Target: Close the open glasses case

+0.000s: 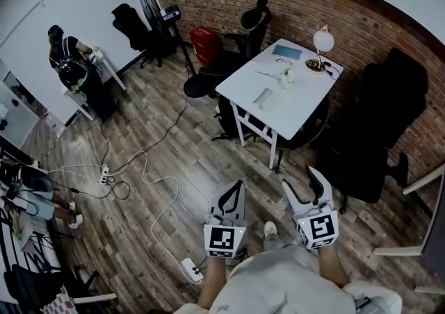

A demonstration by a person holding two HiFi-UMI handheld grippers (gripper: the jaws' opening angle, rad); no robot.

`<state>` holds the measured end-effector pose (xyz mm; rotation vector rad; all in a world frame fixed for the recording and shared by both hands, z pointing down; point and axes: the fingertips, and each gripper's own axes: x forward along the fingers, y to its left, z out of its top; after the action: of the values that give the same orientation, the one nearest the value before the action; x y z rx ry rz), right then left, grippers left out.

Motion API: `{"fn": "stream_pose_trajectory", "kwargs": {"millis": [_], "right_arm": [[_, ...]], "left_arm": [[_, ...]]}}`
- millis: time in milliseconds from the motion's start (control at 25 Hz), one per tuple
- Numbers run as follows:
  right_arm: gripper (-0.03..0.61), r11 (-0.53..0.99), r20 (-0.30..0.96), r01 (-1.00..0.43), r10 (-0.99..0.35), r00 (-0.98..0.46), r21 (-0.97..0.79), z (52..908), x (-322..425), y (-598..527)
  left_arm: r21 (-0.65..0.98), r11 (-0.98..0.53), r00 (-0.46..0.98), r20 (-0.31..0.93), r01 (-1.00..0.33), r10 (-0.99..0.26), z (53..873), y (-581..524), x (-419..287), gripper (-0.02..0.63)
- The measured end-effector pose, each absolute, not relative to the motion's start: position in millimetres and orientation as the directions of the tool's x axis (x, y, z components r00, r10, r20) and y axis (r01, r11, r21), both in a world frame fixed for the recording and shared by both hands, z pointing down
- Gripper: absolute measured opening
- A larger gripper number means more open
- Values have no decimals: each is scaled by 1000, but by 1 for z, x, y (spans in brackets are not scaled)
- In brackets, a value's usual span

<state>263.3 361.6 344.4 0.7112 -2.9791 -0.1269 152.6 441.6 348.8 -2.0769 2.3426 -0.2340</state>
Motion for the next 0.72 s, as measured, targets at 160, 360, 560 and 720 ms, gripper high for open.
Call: {"fn": "stream_pose_trajectory", "kwargs": {"millis": [160, 360, 560, 720], "right_arm": [[281, 893, 54, -438, -445, -894, 98, 341, 254, 334], [281, 898, 56, -430, -435, -898, 92, 341, 245, 302], [281, 907, 61, -413, -419, -906, 85, 343, 235, 272], [281, 913, 64, -399, -404, -912, 78, 343, 228, 254]], "left_arm": [[-114, 123, -134, 97, -986, -986, 346, 415, 144, 3], [-121, 132, -145, 101, -984, -984, 344, 383, 134, 3], [-127, 147, -161, 106, -981, -981, 343, 354, 128, 3], [-142, 160, -175, 100, -977, -979, 341, 337, 122, 3]]}}
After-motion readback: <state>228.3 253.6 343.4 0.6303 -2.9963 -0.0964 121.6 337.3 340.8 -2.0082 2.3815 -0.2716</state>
